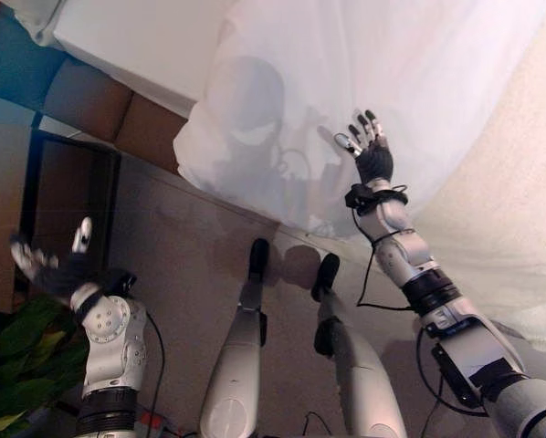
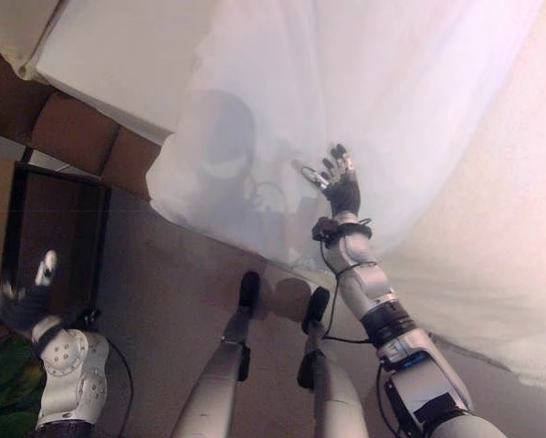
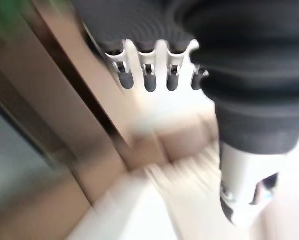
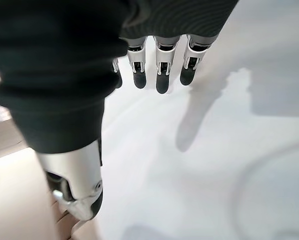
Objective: Make the bed
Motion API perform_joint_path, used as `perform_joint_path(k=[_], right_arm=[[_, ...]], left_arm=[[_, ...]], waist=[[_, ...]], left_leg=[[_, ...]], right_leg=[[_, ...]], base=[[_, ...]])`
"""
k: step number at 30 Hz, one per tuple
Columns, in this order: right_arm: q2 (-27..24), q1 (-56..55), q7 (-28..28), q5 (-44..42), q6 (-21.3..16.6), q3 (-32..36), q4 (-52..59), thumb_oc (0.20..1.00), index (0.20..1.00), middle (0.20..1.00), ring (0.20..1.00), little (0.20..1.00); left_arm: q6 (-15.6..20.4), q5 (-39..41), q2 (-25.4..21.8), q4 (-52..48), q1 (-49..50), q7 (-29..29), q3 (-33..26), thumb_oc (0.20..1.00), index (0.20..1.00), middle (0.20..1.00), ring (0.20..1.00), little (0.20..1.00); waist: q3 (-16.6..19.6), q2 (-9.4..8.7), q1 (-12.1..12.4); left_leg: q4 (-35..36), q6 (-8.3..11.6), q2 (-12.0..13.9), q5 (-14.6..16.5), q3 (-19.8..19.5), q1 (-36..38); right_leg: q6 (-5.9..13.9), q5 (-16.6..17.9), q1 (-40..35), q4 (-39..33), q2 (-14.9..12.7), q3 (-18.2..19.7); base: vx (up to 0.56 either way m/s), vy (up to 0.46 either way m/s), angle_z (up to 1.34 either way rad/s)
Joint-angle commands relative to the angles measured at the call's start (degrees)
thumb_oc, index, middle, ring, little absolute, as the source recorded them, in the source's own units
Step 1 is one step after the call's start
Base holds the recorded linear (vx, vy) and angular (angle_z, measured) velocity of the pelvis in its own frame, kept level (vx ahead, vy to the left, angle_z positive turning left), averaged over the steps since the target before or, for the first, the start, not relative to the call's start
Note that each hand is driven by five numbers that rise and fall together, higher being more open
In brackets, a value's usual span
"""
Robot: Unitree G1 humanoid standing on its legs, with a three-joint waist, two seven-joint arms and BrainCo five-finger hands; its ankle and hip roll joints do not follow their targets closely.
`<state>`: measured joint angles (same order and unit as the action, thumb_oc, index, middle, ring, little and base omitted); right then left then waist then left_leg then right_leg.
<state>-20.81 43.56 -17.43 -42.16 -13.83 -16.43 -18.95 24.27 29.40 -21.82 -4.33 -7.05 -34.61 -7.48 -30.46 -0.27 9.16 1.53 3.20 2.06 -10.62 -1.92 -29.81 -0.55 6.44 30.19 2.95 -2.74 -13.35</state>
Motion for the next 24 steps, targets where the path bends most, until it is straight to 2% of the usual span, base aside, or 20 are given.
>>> perform_joint_path(k=[1,5,8,12,14,16,18,19,24], right_arm=[[-0.99,0.13,5.73,-0.07,-4.42,-0.75,6.59,1.0,1.0,1.0,1.0,1.0],[0.41,1.95,8.11,-0.69,-4.08,-1.26,4.55,1.0,1.0,1.0,1.0,1.0],[1.84,5.26,8.26,-1.58,-3.28,-3.46,0.4,1.0,1.0,1.0,1.0,1.0],[2.77,7.47,7.61,-4.06,-2.97,-6.51,-3.22,1.0,1.0,1.0,1.0,1.0],[2.74,7.69,7.76,-4.7,-2.93,-7.01,-3.54,1.0,1.0,1.0,1.0,1.0],[3.74,8.34,7.49,-6.14,-3.16,-7.66,-4.42,1.0,1.0,1.0,1.0,1.0],[3.97,8.71,7.35,-6.62,-3.28,-7.75,-4.92,1.0,1.0,1.0,1.0,1.0],[4.37,10.19,6.91,-7.72,-3.49,-7.8,-6.31,1.0,1.0,1.0,1.0,1.0],[7.01,13.63,5.53,-13.33,-3.73,-7.75,-12.21,1.0,1.0,1.0,1.0,1.0]], left_arm=[[3.21,19.81,-4.56,-8.08,-5.14,22.4,2.59,1.0,1.0,1.0,1.0,1.0],[0.23,25.54,-9.53,-11.39,-14.63,31.31,8.98,1.0,1.0,1.0,1.0,1.0],[-1.92,33.27,-13.28,-12.73,-24.53,35.33,19.28,1.0,1.0,1.0,1.0,1.0],[-4.29,40.43,-17.7,-9.4,-34.84,37.98,30.36,1.0,1.0,1.0,1.0,1.0],[-4.55,41.89,-17.81,-7.82,-36.1,38.15,31.63,1.0,1.0,1.0,1.0,1.0],[-5.34,44.76,-13.21,-0.27,-38.07,36.43,33.31,1.0,1.0,1.0,1.0,1.0],[-5.07,44.27,-11.65,2.21,-38.74,35.65,32.75,1.0,1.0,1.0,1.0,1.0],[-4.99,44.14,-8.72,8.18,-40.37,33.87,31.75,1.0,1.0,1.0,1.0,1.0],[-3.63,42.22,-3.51,21.12,-44.81,28.05,28.09,1.0,1.0,1.0,1.0,1.0]], waist=[[0.67,2.36,-2.29],[0.67,2.58,-3.43],[0.67,2.42,-4.42],[0.67,1.84,-5.73],[0.67,1.71,-5.97],[0.67,1.05,-6.84],[0.67,0.85,-7.01],[0.67,0.45,-7.28],[0.67,-0.5,-7.74]], left_leg=[[1.02,0.13,-4.66,4.08,1.78,3.29],[1.29,0.31,-4.76,4.14,2.02,3.55],[1.44,0.28,-4.63,4.0,2.45,3.62],[1.33,0.02,-4.43,3.91,2.98,3.24],[1.3,-0.06,-4.44,3.87,3.13,3.15],[0.85,-0.33,-4.41,3.97,3.38,2.48],[0.72,-0.39,-4.4,4.06,3.46,2.24],[0.07,-0.51,-4.47,4.29,3.6,1.56],[-1.93,-0.52,-4.45,4.99,4.21,-0.3]], right_leg=[[5.76,-4.61,-2.14,1.4,-0.73,-0.65],[5.84,-4.49,-2.22,1.26,-0.7,-0.16],[5.96,-4.0,-2.1,1.14,-0.57,0.37],[6.2,-3.48,-1.41,1.13,-0.48,1.11],[6.28,-3.38,-1.17,1.13,-0.44,1.31],[6.41,-3.22,-0.34,1.38,-0.38,1.76],[6.42,-3.23,-0.03,1.45,-0.35,1.86],[6.45,-3.11,0.53,1.52,-0.27,2.21],[6.62,-2.59,1.65,1.22,-0.22,2.85]], base=[[-0.03,0.035,0.03],[-0.03,0.039,0.03],[-0.02,0.044,-0.04],[0.0,0.033,-0.06],[0.01,0.026,-0.19],[0.01,0.036,-0.17],[0.01,0.024,-0.06],[0.02,0.028,-0.05],[0.02,0.026,-0.12]])
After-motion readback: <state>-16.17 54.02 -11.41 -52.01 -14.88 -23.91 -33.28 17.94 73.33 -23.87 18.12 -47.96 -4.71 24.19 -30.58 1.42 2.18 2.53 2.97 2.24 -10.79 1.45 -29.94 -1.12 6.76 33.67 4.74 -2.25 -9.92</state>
